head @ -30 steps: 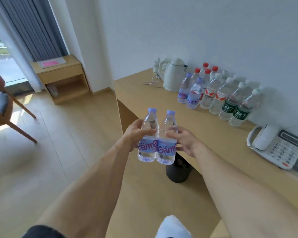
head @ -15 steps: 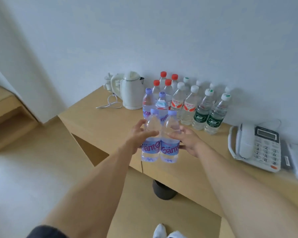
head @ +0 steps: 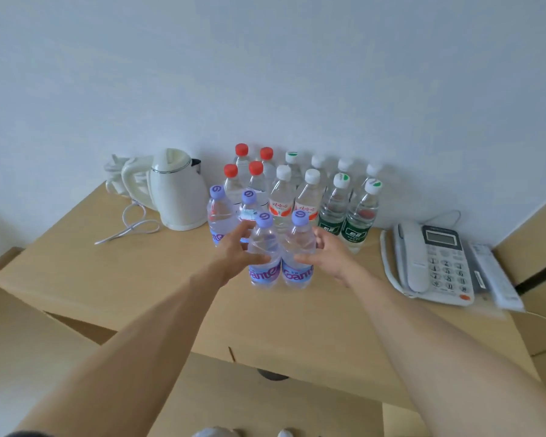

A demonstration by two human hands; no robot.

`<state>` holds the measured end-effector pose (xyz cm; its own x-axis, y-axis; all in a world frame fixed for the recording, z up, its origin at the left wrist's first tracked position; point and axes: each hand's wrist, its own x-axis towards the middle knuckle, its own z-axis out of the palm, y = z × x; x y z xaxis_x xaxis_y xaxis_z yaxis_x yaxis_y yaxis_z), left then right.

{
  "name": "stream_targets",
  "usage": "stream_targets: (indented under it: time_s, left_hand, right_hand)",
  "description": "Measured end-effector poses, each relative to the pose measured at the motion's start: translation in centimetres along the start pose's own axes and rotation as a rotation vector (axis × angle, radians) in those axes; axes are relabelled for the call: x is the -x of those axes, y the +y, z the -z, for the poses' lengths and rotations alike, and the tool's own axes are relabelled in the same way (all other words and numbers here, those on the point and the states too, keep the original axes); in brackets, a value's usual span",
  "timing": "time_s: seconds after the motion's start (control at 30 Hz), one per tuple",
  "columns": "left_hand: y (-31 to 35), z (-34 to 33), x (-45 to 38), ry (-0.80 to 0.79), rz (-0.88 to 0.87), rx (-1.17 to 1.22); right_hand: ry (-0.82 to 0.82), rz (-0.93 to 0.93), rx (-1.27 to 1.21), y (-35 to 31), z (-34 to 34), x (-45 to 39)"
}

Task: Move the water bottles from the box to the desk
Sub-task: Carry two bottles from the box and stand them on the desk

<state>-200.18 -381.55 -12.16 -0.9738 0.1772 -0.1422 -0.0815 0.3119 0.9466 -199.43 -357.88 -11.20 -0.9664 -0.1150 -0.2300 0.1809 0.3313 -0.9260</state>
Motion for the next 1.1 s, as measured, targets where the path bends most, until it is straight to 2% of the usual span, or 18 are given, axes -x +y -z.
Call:
stream_targets:
  time_s: [0.27, 0.53, 0.83, 1.1]
  left_hand:
    - [-1.2, -0.2, -2.2, 0.037, -0.096, -0.172]
    - [-0.9, -0.7, -2.5, -0.021, -0.139, -0.194]
    - [0.1, -1.6, -2.7, -0.035, -0.184, -0.356]
    - [2.5, -1.2, -1.4, 0.124, -0.485, -0.746]
  right_hand:
    - [0.142, -0.027, 0.133, -0.6, -1.0, 0.2]
    - [0.176, -0.082, 0.171, 0.0, -0.7, 0.0]
    - [0.21, -0.05, 0.233, -0.2, 0.1, 0.2]
    - [0.393, 0.088, 0.402, 0.1, -0.9, 0.5]
